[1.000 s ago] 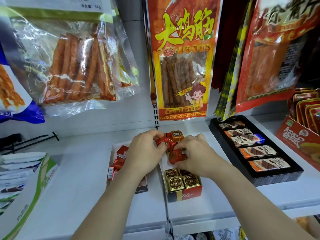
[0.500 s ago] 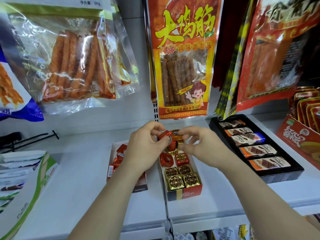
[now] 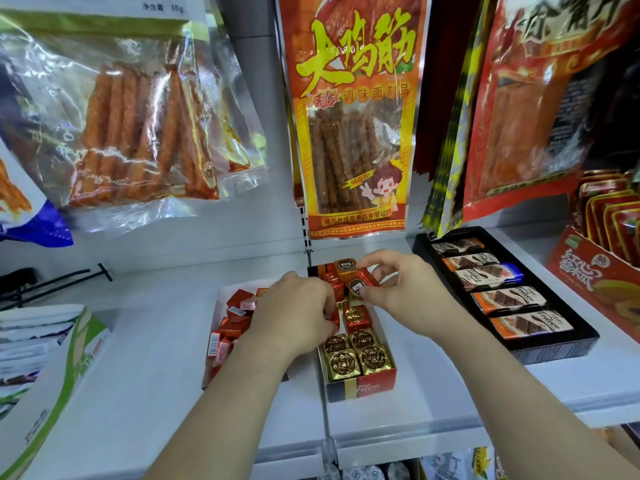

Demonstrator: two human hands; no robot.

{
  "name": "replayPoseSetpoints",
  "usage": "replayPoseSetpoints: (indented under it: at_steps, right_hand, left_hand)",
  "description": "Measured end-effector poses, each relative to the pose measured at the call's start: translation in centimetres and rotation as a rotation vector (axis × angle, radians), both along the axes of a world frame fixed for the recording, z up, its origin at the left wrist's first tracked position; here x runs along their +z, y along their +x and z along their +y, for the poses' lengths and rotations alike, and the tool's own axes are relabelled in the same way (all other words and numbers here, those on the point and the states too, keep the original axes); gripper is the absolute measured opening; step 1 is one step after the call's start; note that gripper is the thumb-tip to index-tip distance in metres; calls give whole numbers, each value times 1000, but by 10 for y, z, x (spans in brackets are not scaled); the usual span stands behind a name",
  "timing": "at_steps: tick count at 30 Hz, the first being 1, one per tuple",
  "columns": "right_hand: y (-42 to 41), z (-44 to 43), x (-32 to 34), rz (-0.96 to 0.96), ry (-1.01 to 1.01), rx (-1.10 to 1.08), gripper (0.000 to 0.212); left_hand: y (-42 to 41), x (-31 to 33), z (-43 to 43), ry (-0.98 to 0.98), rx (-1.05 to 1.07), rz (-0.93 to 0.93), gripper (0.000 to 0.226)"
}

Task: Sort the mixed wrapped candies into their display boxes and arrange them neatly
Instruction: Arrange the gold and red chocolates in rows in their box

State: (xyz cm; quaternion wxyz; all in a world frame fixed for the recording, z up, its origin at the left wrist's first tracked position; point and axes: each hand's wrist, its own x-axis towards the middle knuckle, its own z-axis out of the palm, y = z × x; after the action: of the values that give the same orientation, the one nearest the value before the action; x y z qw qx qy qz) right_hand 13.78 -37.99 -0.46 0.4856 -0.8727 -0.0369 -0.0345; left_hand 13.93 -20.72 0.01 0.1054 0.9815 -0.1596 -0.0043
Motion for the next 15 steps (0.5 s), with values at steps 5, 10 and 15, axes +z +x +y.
replayPoseSetpoints:
  at_steps: [5, 10, 15]
  right_hand:
    - [-1, -3, -1, 20, 18, 2, 25]
    - [-3, -4, -1, 25, -7, 5, 29]
    - [-5, -6, -2, 46, 36, 5, 28]
  left_hand:
    - [4, -3, -3, -15, 54, 58, 21]
    - [9, -3, 5, -130, -14, 173, 18]
    - [7, -8, 5, 11, -62, 140, 30]
